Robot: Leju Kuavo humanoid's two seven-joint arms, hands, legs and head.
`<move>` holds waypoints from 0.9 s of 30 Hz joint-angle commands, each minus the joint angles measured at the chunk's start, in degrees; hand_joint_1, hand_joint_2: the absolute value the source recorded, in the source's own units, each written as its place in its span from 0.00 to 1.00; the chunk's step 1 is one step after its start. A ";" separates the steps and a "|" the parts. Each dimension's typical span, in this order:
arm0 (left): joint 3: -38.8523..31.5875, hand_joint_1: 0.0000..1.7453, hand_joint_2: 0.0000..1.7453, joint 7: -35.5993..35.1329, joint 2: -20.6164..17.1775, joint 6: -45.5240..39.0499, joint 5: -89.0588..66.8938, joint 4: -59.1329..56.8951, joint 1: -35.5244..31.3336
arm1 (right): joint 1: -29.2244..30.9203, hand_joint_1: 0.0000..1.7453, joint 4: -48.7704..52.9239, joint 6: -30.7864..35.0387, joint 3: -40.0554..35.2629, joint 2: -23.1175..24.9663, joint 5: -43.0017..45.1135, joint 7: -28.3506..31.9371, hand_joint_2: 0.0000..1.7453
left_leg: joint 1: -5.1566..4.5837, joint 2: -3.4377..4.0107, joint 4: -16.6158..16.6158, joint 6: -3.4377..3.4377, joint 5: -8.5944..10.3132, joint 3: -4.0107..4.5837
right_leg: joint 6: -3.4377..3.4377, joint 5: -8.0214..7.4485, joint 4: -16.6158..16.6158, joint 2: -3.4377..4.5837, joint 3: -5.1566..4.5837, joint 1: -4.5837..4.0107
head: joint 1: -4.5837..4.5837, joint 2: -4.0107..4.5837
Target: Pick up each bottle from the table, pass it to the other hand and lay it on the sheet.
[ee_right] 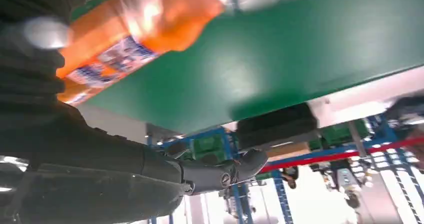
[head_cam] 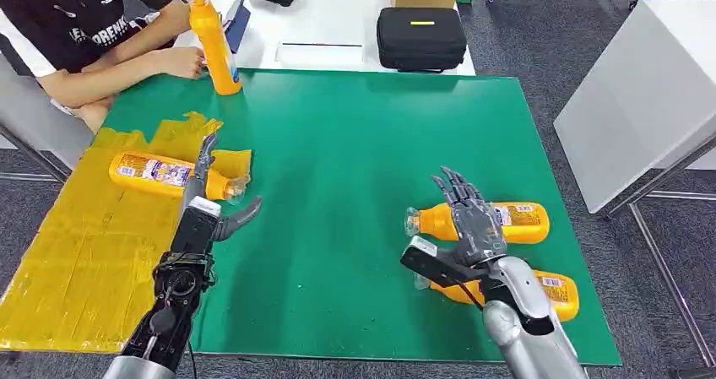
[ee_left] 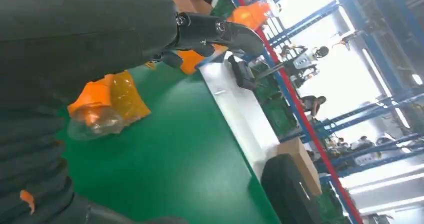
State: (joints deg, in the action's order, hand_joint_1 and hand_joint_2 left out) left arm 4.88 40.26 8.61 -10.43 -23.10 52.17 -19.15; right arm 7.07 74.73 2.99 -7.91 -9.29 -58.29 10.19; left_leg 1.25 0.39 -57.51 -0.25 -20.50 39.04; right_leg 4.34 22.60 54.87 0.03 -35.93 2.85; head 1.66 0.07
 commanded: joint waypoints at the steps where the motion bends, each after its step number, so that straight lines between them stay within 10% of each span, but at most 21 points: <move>1: 2.32 0.00 1.00 -0.26 -0.21 1.09 2.59 -0.91 -1.12 | 0.30 0.00 -5.36 -3.47 5.16 -3.31 0.19 0.03 1.00 | 0.02 -0.12 0.02 -0.03 -0.14 -0.32 | -0.25 0.16 -0.03 -0.12 0.35 -0.06 | 0.00 0.00; 27: 2.47 0.00 1.00 -0.26 0.55 1.38 4.11 -3.17 -1.65 | 6.29 0.00 -15.69 -3.97 8.22 -4.36 -0.05 -0.21 1.00 | -0.01 0.05 -0.02 -0.06 -0.23 -0.47 | -0.36 0.18 -0.01 0.04 0.47 -0.05 | 0.02 0.00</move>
State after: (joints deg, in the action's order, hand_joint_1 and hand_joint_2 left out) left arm 6.80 40.26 9.05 -8.68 -19.36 52.28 -19.10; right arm 7.00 70.62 -0.46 -2.10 -14.05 -58.27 9.86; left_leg 1.23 0.38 -57.51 -0.27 -20.51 39.07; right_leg 4.35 22.62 54.87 0.02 -35.93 2.87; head 1.68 0.07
